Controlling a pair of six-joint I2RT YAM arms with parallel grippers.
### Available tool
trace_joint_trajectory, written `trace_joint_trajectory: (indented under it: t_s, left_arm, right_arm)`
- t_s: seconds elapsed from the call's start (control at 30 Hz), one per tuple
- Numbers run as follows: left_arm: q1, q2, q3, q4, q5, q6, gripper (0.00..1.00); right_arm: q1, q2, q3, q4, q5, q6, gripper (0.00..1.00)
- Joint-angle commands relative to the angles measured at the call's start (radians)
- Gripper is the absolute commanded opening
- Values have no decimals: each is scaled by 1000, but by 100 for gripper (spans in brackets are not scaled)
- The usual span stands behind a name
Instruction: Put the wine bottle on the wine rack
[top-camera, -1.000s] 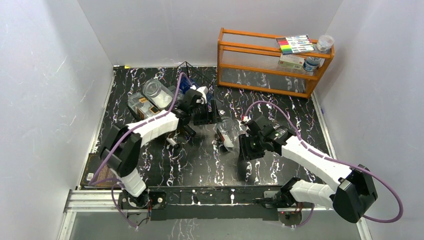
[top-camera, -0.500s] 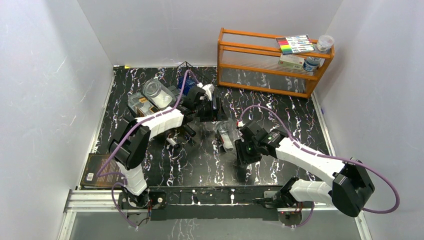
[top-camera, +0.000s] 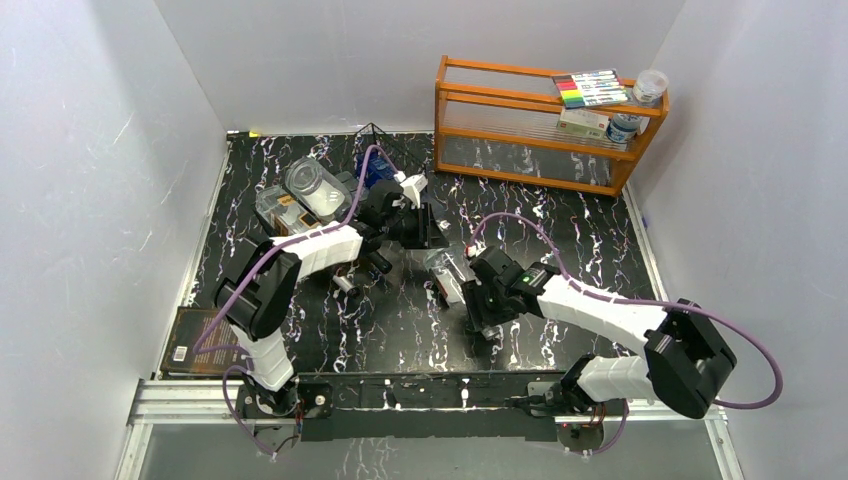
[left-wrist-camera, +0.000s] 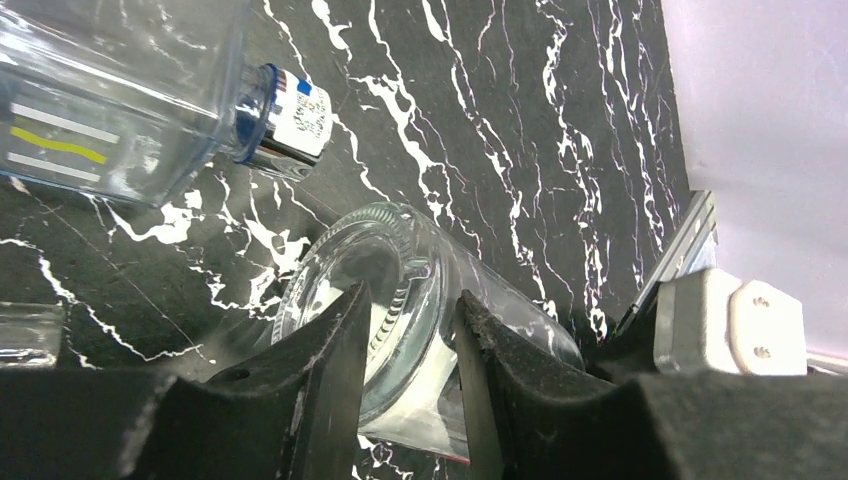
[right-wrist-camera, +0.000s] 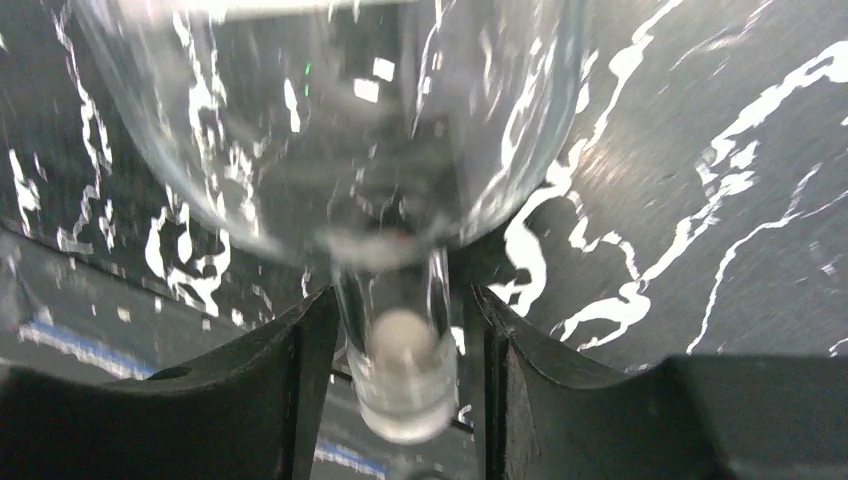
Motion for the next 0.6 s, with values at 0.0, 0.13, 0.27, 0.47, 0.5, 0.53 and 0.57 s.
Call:
trace_joint_trajectory:
  t_s: [0.0, 0.13, 0.27, 0.47, 0.5, 0.53, 0.57]
  left_arm:
    - [-25, -4, -50, -161, 35, 34, 33]
    - [-25, -4, -48, -178, 18, 38, 33]
    - [-23, 2, -42, -195, 3, 40, 32]
    - [-24, 12, -28, -223, -9, 45, 31]
    - [-25, 13, -26, -224, -10, 44, 31]
    - [-24, 13, -24, -226, -10, 45, 30]
    - [-24, 16, -23, -228, -10, 46, 30]
  right_arm:
    - [-7, 9, -19, 208, 106, -17, 62]
    - [-8, 41, -20, 244, 154, -54, 63]
    - [-6, 74, -24, 278, 184, -74, 63]
    - [-1, 106, -53, 325, 249, -43, 63]
    - [-1, 110, -53, 327, 261, -32, 63]
    - [-1, 116, -51, 322, 275, -25, 63]
    - [-1, 124, -51, 320, 288, -16, 62]
